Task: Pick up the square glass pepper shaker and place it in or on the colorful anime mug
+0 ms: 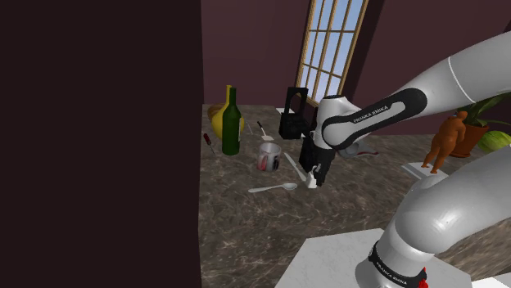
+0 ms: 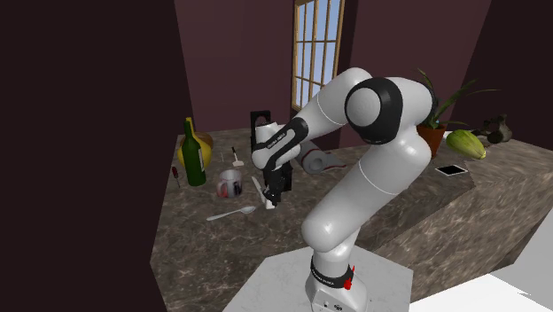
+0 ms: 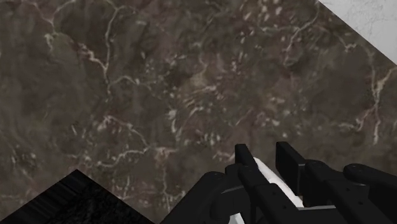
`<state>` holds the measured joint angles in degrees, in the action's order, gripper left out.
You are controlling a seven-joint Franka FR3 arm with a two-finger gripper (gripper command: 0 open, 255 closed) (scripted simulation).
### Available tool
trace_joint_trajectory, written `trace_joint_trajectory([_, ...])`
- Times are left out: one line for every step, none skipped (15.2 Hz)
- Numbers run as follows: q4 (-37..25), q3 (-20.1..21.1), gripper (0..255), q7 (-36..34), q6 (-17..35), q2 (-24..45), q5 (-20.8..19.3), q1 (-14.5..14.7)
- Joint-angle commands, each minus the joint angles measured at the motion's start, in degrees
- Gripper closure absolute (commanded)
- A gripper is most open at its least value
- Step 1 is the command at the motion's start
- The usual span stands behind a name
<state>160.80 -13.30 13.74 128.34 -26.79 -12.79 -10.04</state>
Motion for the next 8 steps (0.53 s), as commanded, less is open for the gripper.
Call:
trace_joint_trajectory([-0.02, -0.01, 255, 0.00, 0.07, 0.03, -0.01, 0.00])
trace_joint_trajectory([-0.01, 0.00, 255, -0.01, 0.07, 0.02, -0.01, -0.01])
trace_joint_trajectory([-0.36, 0.10, 255, 0.05, -0.99, -0.69, 0.07, 0.00])
trace_joint_trajectory([-0.74, 0.21, 255, 0.10, -2.02, -1.35, 0.16, 0.01])
trace_joint_trajectory([-1.13, 0.32, 255, 0.16, -3.06, -2.00, 0.26, 0.02])
trace_joint_trajectory([-1.54, 0.43, 255, 0.21, -4.08, -2.62, 0.35, 0.03])
trace_joint_trajectory([-1.95, 0.54, 255, 0.26, -5.10, -3.22, 0.44, 0.05])
trace_joint_trajectory([-2.39, 0.65, 255, 0.32, -6.10, -3.79, 0.54, 0.06])
